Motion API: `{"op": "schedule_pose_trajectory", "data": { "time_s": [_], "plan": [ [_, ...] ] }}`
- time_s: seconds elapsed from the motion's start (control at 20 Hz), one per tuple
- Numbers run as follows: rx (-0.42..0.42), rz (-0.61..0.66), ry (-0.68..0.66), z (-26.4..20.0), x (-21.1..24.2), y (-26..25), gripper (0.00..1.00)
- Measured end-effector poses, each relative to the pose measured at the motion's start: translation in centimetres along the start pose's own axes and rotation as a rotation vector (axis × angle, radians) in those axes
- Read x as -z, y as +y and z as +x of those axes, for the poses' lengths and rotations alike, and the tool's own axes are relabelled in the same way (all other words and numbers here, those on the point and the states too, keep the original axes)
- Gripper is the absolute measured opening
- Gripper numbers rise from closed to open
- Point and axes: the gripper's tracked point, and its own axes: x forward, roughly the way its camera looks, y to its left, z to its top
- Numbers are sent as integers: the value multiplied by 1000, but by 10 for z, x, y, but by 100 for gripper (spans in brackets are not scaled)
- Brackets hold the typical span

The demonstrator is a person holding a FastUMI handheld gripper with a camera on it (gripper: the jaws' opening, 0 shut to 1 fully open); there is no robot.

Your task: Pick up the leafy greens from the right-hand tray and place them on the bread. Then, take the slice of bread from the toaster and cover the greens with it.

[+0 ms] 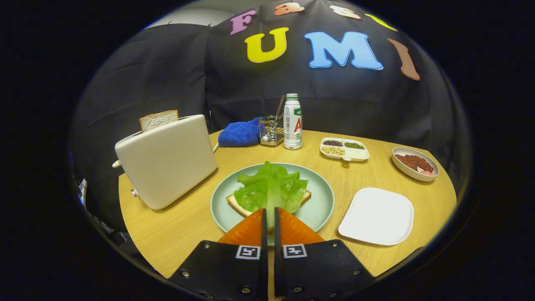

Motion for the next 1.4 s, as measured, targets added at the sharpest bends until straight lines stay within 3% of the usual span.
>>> {"op": "schedule_pose_trajectory", "data": {
  "time_s": [0.3, 0.45, 0.55, 0.6, 0.65, 1.1, 1.4],
  "plan": [
    [36, -35, 5, -1, 3, -5, 12],
    [60, -52, -27, -6, -4, -10, 34],
    [76, -34, -63, -12, -11, -12, 35],
    [83, -27, -83, -15, -15, -13, 42],
    [92, -20, -102, -19, -20, -15, 55],
    [174, 17, -313, -56, -68, -15, 56],
    [231, 41, -401, -69, -94, 19, 55]
  ]
}}
